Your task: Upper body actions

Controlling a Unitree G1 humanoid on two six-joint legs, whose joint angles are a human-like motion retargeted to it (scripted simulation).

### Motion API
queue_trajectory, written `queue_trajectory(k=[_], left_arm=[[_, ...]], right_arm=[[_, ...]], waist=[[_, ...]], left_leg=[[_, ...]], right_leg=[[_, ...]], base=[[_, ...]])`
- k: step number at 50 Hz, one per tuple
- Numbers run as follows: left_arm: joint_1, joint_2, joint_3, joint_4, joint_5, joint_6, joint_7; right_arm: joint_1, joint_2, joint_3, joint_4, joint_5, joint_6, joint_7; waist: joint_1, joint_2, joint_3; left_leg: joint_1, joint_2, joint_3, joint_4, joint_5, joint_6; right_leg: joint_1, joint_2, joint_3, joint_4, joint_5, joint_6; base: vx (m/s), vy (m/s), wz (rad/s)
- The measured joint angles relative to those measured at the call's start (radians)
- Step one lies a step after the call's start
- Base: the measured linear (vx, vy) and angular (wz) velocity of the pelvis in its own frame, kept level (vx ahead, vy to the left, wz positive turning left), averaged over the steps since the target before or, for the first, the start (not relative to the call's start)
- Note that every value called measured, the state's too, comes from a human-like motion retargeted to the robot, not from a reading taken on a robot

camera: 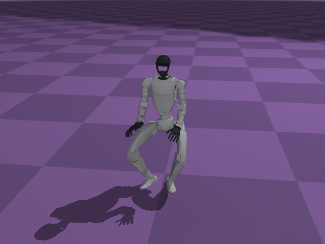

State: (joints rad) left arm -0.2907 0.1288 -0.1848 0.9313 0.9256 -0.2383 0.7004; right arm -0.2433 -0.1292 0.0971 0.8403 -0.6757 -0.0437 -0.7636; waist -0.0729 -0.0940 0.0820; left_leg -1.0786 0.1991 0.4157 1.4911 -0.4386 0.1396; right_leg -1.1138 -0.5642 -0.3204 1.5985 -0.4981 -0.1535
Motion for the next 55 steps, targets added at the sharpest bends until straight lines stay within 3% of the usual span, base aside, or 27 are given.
queue_trajectory(k=[14, 27, 35, 39, 43, 49, 55], left_arm=[[-0.004, 0.028, 0.0, -0.067, -0.014, 0.014, -0.017], [-0.03, 0.1, -0.013, -0.24, -0.069, 0.042, -0.059], [-0.086, 0.146, -0.049, -0.384, -0.118, 0.055, -0.088], [-0.122, 0.195, -0.079, -0.473, -0.157, 0.063, -0.091], [-0.148, 0.218, -0.09, -0.554, -0.175, 0.074, -0.092], [-0.191, 0.247, -0.124, -0.645, -0.203, 0.063, -0.095], [-0.236, 0.269, -0.165, -0.725, -0.23, 0.045, -0.063]], right_arm=[[-0.01, -0.037, 0.028, -0.065, -0.011, 0.02, 0.021], [-0.17, -0.131, 0.091, -0.16, -0.234, 0.022, 0.124], [-0.387, -0.131, 0.132, 0.055, -0.298, -0.106, 0.288], [-0.505, -0.13, 0.191, 0.204, -0.322, -0.103, 0.309], [-0.598, -0.095, 0.235, 0.396, -0.344, -0.082, 0.25], [-0.652, -0.043, 0.211, 0.668, -0.324, -0.052, 0.109], [-0.653, -0.092, 0.21, 0.78, -0.271, -0.031, 0.045]], waist=[[-0.003, -0.02, 0.04], [0.028, -0.041, 0.158], [0.074, -0.039, 0.276], [0.091, -0.028, 0.347], [0.099, -0.016, 0.403], [0.129, 0.025, 0.426], [0.177, 0.079, 0.438]], left_leg=[[-0.015, -0.007, 0.002, -0.004, 0.001, 0.001], [-0.048, 0.0, 0.016, -0.005, -0.006, 0.007], [-0.092, -0.012, 0.023, -0.011, 0.005, 0.026], [-0.121, -0.034, 0.03, -0.017, 0.014, 0.035], [-0.154, -0.059, 0.041, -0.027, 0.024, 0.04], [-0.252, -0.103, 0.052, -0.055, 0.05, 0.045], [-0.353, -0.139, 0.055, -0.082, 0.075, 0.043]], right_leg=[[-0.018, -0.013, -0.004, 0.005, 0.0, -0.003], [-0.052, -0.06, -0.038, 0.019, 0.007, -0.019], [-0.087, -0.103, -0.058, 0.029, 0.02, -0.02], [-0.111, -0.131, -0.059, 0.032, 0.032, -0.012], [-0.147, -0.153, -0.049, 0.033, 0.04, -0.004], [-0.247, -0.183, -0.042, 0.027, 0.055, -0.001], [-0.346, -0.201, -0.039, 0.017, 0.064, -0.003]], base=[[0.0, 0.0, 0.0], [-0.09, -0.03, 0.03], [-0.16, -0.07, 0.16], [-0.14, -0.07, 0.29], [-0.12, -0.04, 0.31], [-0.11, -0.05, 0.4], [-0.08, -0.05, 0.37]])
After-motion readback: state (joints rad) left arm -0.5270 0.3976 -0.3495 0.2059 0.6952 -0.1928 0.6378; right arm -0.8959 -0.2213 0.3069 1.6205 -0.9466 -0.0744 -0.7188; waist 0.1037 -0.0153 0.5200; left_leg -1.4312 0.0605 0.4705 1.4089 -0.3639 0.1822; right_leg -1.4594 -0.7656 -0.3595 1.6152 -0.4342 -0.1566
